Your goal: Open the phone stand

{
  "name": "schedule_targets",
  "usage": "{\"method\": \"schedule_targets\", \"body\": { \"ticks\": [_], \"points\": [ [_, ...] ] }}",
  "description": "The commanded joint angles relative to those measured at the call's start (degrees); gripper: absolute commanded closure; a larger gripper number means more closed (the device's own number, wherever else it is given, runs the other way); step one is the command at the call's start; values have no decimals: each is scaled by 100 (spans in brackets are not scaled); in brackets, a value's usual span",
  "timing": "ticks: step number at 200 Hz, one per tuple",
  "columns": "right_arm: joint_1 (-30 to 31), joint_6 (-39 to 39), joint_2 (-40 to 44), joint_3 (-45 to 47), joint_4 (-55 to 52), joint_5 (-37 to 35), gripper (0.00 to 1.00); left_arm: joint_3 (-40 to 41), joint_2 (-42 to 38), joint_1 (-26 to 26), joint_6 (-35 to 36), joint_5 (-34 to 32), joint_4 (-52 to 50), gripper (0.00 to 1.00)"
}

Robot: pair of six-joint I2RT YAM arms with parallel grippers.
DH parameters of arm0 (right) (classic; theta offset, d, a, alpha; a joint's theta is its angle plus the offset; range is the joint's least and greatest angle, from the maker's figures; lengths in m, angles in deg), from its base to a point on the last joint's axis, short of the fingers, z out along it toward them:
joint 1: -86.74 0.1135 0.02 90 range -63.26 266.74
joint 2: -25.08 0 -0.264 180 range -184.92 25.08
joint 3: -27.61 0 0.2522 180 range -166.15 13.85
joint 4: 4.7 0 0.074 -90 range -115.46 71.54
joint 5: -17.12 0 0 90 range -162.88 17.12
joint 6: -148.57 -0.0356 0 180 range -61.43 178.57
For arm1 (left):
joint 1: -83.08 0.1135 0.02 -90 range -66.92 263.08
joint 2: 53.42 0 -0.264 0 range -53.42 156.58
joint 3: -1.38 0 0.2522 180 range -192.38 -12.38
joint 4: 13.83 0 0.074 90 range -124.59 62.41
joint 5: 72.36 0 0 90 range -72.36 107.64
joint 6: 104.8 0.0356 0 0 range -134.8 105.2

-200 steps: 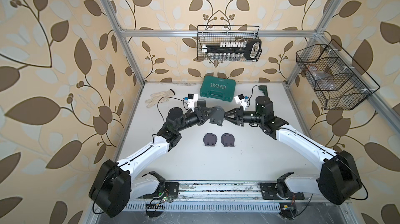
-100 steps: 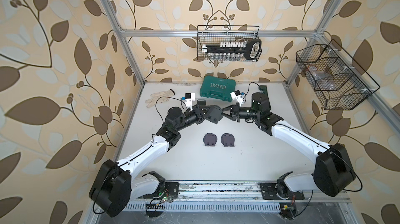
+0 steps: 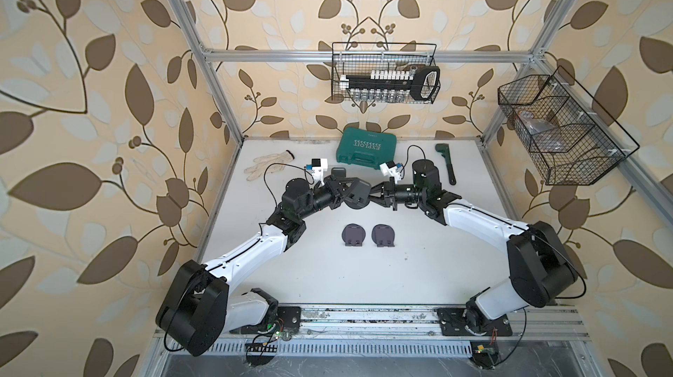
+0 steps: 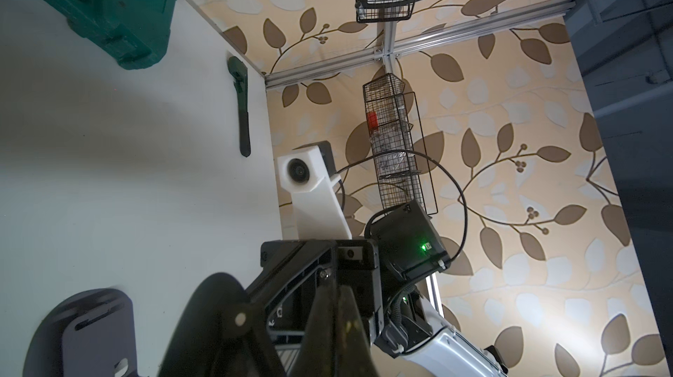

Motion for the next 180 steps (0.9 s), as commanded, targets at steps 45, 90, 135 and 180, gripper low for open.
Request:
{"method": "schedule_targets", "body": {
  "ticks": [45,90,135,180],
  "points": [
    [413,-1005,-710,750,411,648,100,-1013,-724,-270,1198,21,2256,100],
    [408,-1778,-692,868,1435,913,100,-447,-799,-283,2760,-227,3268,100],
    [242,-469,-138,388,-480,1094,100,-780,-395,-279,3343,62,3017,100],
    [-447,1479,526,-445,-2782,1219,100,-1274,-600,-411,3396,971,151,100]
  ]
}}
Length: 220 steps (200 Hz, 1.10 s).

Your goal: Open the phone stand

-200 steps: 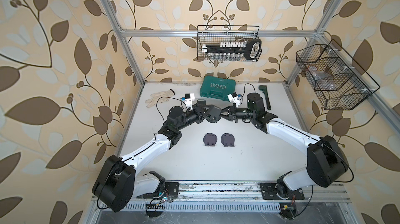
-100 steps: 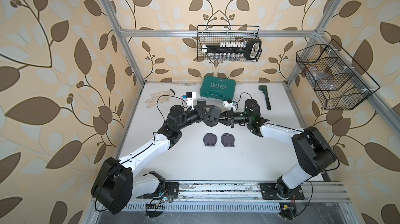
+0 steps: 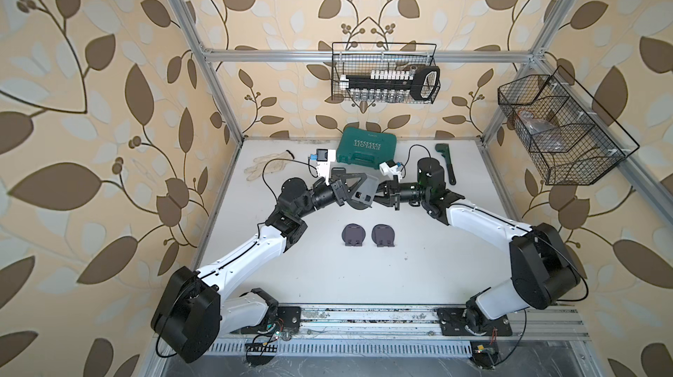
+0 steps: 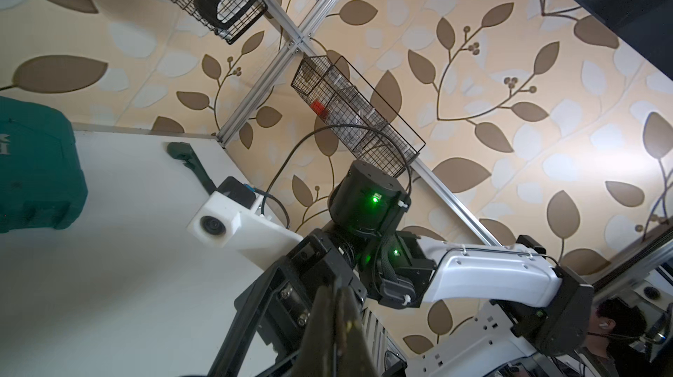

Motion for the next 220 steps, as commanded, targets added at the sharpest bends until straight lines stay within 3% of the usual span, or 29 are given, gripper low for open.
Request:
{"method": "schedule_targets", "body": {
  "ticks": [1,25,68,80,100,114,128,155,165,182,198,220],
  "points": [
    [-168,1257,108,-118,-2182,456,100,-801,-366,-149,570,435,-235,100],
    [-355,1605,285,-431,-2380,611,100,-709,-440,-226,558,744,-833,100],
    [-338,1875,370,-676,-2514,698,100,-639,-312,-310,470,1156,-1054,76],
    [-338,1849,377,-655,-2491,726,100,-700,-231,-312,479,1256,-1111,66],
    [-347,1563,443,-532,-2132,796,100,-727,-135,-315,488,1371,-1132,58],
    [-347,1429,478,-488,-1975,816,100,-673,-110,-324,503,1317,-1117,49],
    [-347,1299,496,-411,-1767,768,100,-568,-100,-327,531,1153,-1100,59],
    [-354,767,421,-99,-1008,859,100,-608,10,-320,732,957,-1397,59],
    [-364,687,430,10,-891,848,100,-739,-83,-321,1011,802,-1825,51],
    [-403,549,471,186,-656,883,100,-835,-387,-293,1401,527,-2191,46],
    [-483,233,490,361,-220,989,100,-876,-706,-277,1707,252,-2520,28],
    [-604,-37,483,451,128,1098,100,-660,-1025,-249,1667,83,-2579,19]
  ]
}}
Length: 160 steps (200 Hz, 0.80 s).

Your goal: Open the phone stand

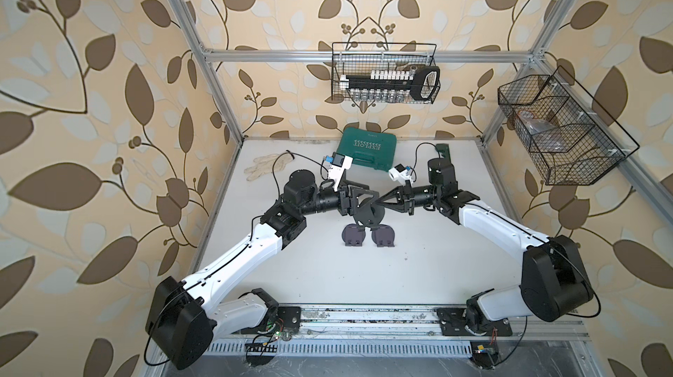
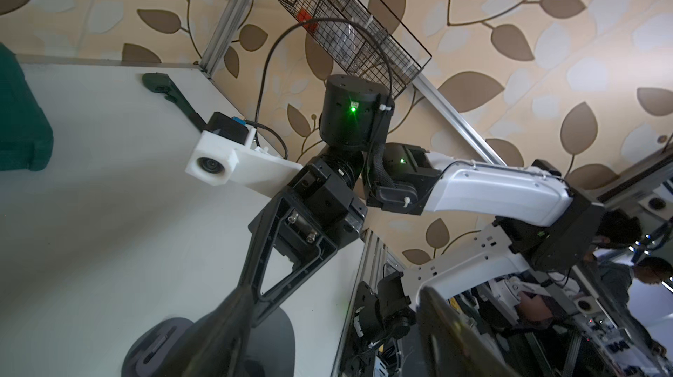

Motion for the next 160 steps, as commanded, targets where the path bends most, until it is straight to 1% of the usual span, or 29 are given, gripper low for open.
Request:
{"method": "schedule_targets", "body": {
  "ticks": [1,14,42,62,80,93,119,160],
  "points": [
    [-126,-485,128,79,812,295,100,-76,-530,7,324,-350,-81,19],
    [-138,-667,120,92,1061,348,100,186,-666,17,158,-486,103,19],
    [-134,-739,154,56,1111,422,100,671,-821,33,16,-721,592,18],
    [-137,-1142,209,117,1632,503,100,818,-674,31,-79,-448,968,18],
    [-136,-1185,281,72,1605,519,100,916,-496,32,-234,-217,1386,18],
    [-133,-1192,312,41,1561,539,100,891,-429,28,-278,-147,1490,19],
    [-130,-1218,317,14,1555,519,100,860,-306,35,-336,61,1749,23],
    [-29,-1240,166,9,1595,470,100,831,-82,22,-550,326,2133,37]
  ]
}}
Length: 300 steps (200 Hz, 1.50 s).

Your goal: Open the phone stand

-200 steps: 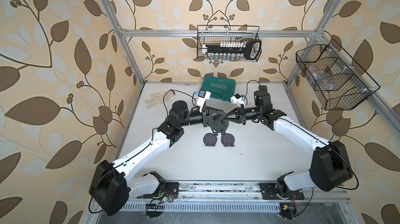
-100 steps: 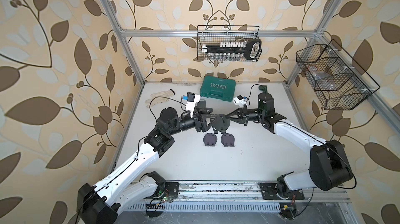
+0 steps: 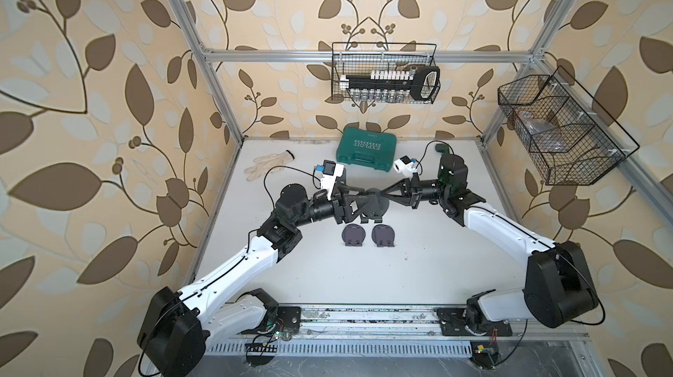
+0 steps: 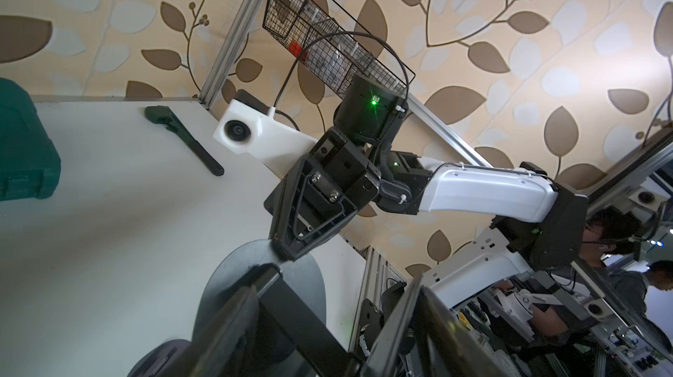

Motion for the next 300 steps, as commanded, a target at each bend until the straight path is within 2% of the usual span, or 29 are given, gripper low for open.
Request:
{"method": "schedule_targets", "body": {
  "ticks": [1,39,63,91,98,137,155,181,192,236,258,300],
  "points": [
    [81,-71,-58,-31,218,90,100,-114,81,16,-118,330,577,37],
    [103,-245,-159,-113,407,68,100,-237,248,0,-171,672,524,53],
    [122,-245,-237,-176,403,60,100,-334,355,-20,-154,852,440,84],
    [149,-293,-301,-163,459,16,100,-432,392,-46,-110,925,210,93],
    [158,-307,-301,-164,464,15,100,-480,392,-51,-78,944,109,100],
    [158,-352,-150,-160,492,-56,100,-818,483,-55,-153,1160,-251,100],
    [158,-320,7,-115,462,-164,100,-845,570,-48,-351,1214,-38,100],
    [120,368,155,-294,-659,-211,100,-1066,790,-52,-484,1522,-33,100],
    [88,364,180,-248,-716,-184,100,-1239,868,-51,-379,1664,-236,100],
    [52,208,533,88,-643,-244,69,-1643,908,-51,175,1731,-1027,100],
    [44,204,674,177,-768,-267,64,-1684,928,-47,242,1671,-1061,100],
    [-39,776,943,360,-1553,-356,63,-1768,919,-52,344,1595,-1166,100]
  ]
}}
